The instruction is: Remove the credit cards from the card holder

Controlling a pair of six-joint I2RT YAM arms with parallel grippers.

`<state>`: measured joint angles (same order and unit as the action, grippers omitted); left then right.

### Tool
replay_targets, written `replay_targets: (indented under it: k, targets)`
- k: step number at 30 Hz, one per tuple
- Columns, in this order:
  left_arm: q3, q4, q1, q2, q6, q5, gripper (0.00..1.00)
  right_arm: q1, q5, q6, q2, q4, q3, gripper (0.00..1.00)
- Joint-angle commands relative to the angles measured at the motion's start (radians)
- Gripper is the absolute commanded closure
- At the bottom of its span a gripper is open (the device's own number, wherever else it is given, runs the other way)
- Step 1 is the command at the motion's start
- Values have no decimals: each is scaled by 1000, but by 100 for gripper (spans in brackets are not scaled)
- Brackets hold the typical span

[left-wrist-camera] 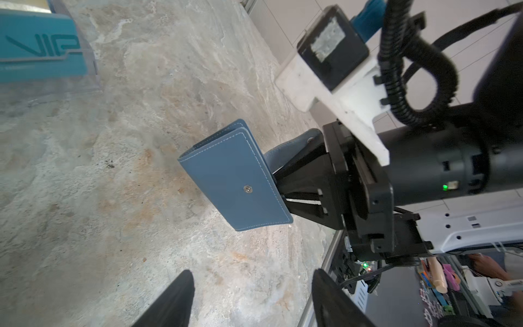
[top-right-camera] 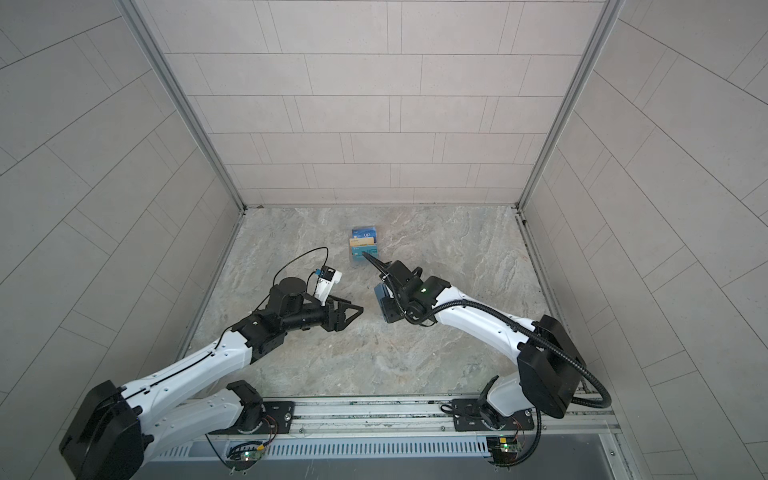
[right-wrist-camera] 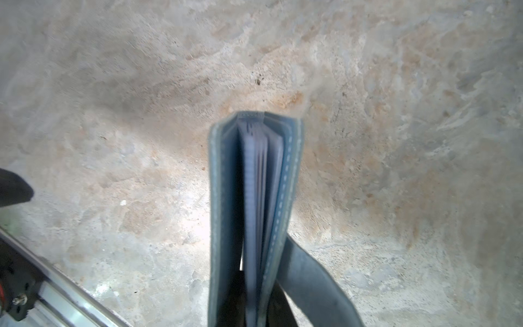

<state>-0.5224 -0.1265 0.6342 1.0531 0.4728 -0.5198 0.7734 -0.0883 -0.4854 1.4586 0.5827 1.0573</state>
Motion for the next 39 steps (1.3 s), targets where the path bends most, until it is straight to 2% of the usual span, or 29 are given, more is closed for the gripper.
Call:
replay_targets:
  k: [1,6,11,16,21,27,39]
  targets:
    - [38,-96,14,30,36,70,31,9,89,-7,31,71,42,100]
    - [86,-171,30,79,80,133,34,15,134,-18,101,123,73,100]
    - [113,-218,33,94,110,168,35,17,130,-19,150,141,86,99]
    - [122,-198,33,79,111,208,35,18,110,-19,183,151,98,88]
    - [133,-194,33,78,108,202,36,20,61,-23,192,136,103,80]
    - [140,-180,33,69,90,214,36,27,59,-25,178,140,113,68]
    - [137,-114,33,53,49,251,36,32,21,-30,148,112,110,66]
